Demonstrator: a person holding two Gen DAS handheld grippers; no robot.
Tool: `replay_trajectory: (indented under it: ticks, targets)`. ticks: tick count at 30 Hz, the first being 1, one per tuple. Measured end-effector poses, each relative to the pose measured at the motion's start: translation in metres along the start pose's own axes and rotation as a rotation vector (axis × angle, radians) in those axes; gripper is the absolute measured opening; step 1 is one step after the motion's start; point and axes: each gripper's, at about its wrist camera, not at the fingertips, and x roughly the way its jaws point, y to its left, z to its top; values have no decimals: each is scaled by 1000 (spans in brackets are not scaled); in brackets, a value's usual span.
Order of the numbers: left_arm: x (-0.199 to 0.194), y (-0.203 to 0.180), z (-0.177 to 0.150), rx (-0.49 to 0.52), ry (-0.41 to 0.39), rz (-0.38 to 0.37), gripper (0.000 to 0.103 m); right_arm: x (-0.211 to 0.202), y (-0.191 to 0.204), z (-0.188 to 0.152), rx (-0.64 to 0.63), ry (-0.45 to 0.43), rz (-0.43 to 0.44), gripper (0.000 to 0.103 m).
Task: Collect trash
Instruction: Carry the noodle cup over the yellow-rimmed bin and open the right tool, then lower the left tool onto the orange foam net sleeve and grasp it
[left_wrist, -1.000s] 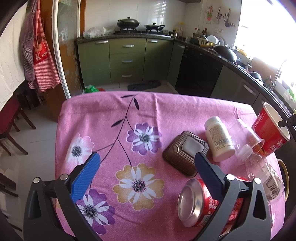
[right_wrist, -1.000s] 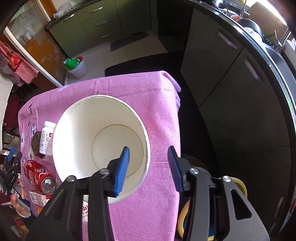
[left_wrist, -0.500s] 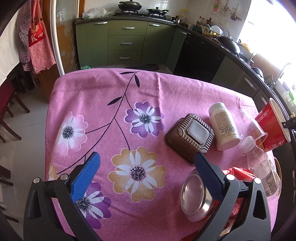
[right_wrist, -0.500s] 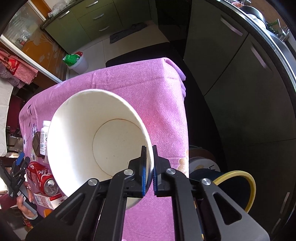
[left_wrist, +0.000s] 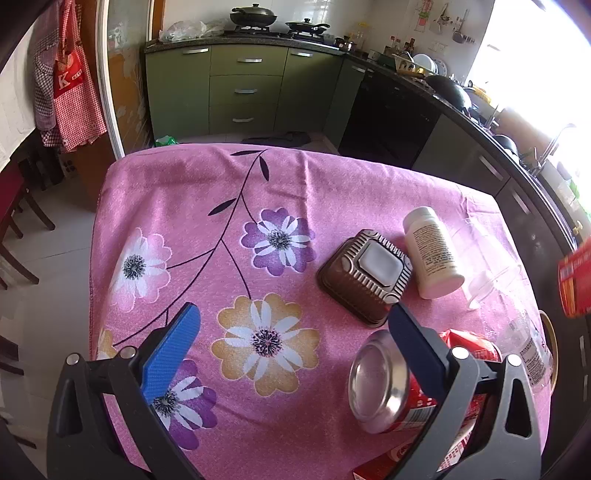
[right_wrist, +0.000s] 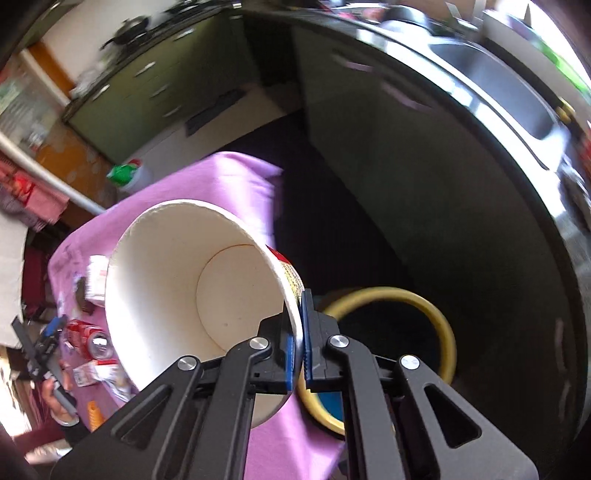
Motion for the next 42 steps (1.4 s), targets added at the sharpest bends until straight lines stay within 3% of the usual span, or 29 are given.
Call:
replay_trajectory:
  ticks: [4,7,15,21,23,25,34,42]
  targets:
    - [-1,-2,0,7,-5,0,97,13,-67,-29,120,20,-43,5]
    - [-1,-5,-1,12,-5,4,97,45,-99,-45,170,67,-61,5]
    - [-3,-9,-2,27,-12,2,97,137,-128,-66,229,190,-100,5]
    - [-5,-9,-1,25,-16,1,97,171,-130,-67,236,228,-115,8]
    - [-5,-9,-1,27,-15,2,97,169,-126,-70,220,222,-138,16]
    - [-6,-10,-2,30,-16,1,97,161,-122,-77,206,206,-151,32]
    - [-12,-18,-2,56,-28,-5,97,105,-94,-92,149,100,-119,34]
    - [-43,-38,-4,114,-51,-48,97,75,-68,-122,80,71,-50,34]
